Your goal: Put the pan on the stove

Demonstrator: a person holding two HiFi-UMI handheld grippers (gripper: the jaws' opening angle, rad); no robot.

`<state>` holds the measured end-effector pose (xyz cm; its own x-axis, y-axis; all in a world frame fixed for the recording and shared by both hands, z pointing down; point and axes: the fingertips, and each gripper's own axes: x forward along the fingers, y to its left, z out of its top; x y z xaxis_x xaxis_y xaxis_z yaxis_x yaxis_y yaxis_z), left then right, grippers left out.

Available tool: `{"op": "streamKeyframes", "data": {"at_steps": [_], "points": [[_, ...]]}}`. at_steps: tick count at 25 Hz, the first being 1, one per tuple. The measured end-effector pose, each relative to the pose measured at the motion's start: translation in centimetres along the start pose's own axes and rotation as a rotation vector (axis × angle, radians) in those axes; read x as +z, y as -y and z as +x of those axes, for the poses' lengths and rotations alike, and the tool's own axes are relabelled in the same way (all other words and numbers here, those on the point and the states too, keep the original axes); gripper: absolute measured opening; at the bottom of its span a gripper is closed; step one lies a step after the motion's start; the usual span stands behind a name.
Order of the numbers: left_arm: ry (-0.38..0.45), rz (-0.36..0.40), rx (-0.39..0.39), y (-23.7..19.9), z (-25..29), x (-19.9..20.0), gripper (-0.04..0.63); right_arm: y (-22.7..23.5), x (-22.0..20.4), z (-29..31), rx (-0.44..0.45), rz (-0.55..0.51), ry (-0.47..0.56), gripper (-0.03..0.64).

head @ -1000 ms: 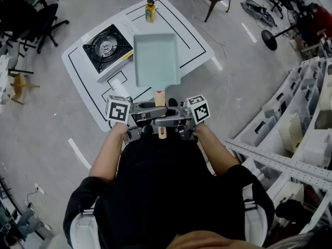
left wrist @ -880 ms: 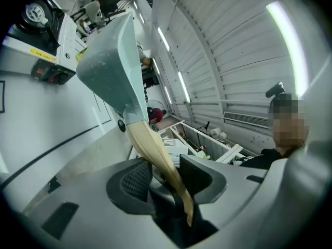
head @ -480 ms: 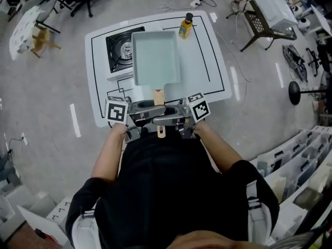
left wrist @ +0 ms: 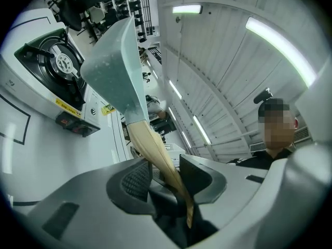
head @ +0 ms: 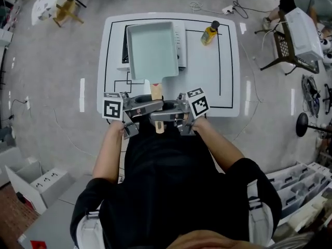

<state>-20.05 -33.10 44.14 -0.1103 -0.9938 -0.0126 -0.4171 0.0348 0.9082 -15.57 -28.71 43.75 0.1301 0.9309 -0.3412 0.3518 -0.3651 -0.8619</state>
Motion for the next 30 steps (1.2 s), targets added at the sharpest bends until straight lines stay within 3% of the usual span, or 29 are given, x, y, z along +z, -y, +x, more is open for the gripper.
{"op": "streamKeyframes", "data": {"at_steps": [7,17,30], "points": [[-0.013,-0.018,-0.021,-2.6,-3.4,2.8,0.167,3.6,2.6,2.8,-0.027,0.015,0.011,0.144],[-0.115,-0.071,-0.085,-8.2,-7.3,5.9,0.169,10.5,6.0,5.4,-0.104,0.048,0.093,0.144],[-0.165,-0.117,-0.118,-13.1,-8.5,7.3,0.172,15.7,7.8,5.2,-0.16,0.087,0.149,0.145]]}}
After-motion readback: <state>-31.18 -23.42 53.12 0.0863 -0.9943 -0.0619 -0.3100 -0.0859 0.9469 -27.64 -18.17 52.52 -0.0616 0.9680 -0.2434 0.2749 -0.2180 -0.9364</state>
